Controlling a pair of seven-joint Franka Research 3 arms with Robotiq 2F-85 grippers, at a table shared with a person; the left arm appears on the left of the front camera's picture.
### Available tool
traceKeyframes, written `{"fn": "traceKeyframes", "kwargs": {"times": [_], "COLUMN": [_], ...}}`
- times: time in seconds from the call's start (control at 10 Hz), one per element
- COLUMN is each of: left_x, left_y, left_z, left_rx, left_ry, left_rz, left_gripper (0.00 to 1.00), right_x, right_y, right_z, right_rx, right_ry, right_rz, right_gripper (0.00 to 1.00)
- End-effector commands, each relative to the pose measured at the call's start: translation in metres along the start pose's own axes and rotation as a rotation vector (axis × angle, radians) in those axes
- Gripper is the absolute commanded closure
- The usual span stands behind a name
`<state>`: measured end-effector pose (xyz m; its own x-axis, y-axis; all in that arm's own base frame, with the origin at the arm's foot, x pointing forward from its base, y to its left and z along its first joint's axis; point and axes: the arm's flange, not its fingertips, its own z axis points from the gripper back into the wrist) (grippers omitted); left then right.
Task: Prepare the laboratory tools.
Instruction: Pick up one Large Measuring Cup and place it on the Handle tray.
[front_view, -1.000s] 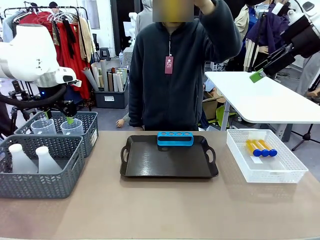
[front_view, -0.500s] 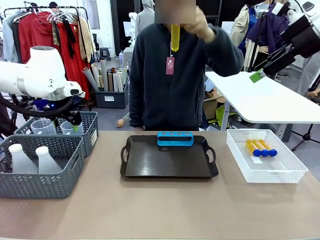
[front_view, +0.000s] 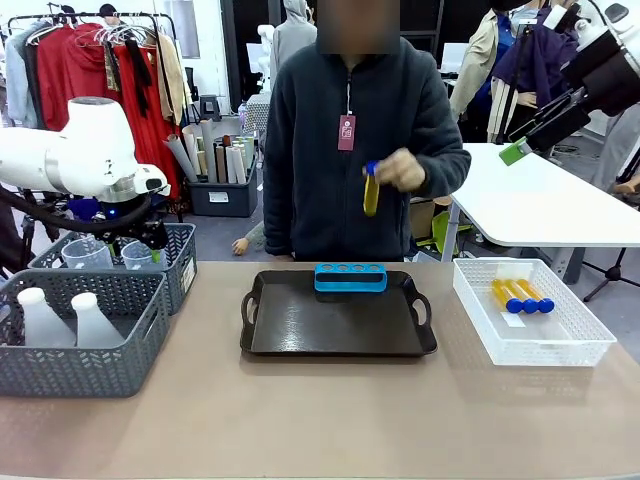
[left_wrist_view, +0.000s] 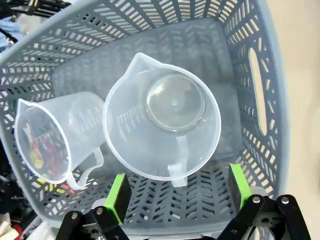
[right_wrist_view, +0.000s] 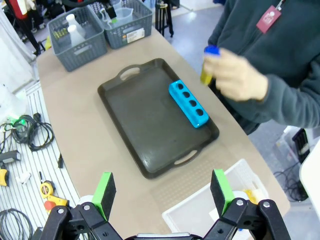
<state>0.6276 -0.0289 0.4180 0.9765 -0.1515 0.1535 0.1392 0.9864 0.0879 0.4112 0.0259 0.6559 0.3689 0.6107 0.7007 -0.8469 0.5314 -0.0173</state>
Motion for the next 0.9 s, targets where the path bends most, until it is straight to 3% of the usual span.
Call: {"fn": "traceKeyframes", "kwargs": {"times": [0.0,0.6,0.8], "left_x": [0.009,0.011,0.012], "left_y": [0.001,0.012,0.017], "left_z": [-0.004,-0.033,-0.036], "left_rx": [-0.021,-0.071,-0.043], "left_ry": [0.025,0.049,0.040], "left_rz": [0.051,0.054,0.062], "left_gripper": [0.00,0.00,0.40], "right_x": [0.001,0.001,0.001], "right_y": [-0.001,-0.001,-0.001], "right_z": [0.000,0.000,0.000], "right_rx": [0.012,0.012,0.012], "right_ry": [-0.020,-0.020,-0.020], "right_rz": [0.003,0.003,0.003], "right_gripper": [0.00,0.00,0.00]}}
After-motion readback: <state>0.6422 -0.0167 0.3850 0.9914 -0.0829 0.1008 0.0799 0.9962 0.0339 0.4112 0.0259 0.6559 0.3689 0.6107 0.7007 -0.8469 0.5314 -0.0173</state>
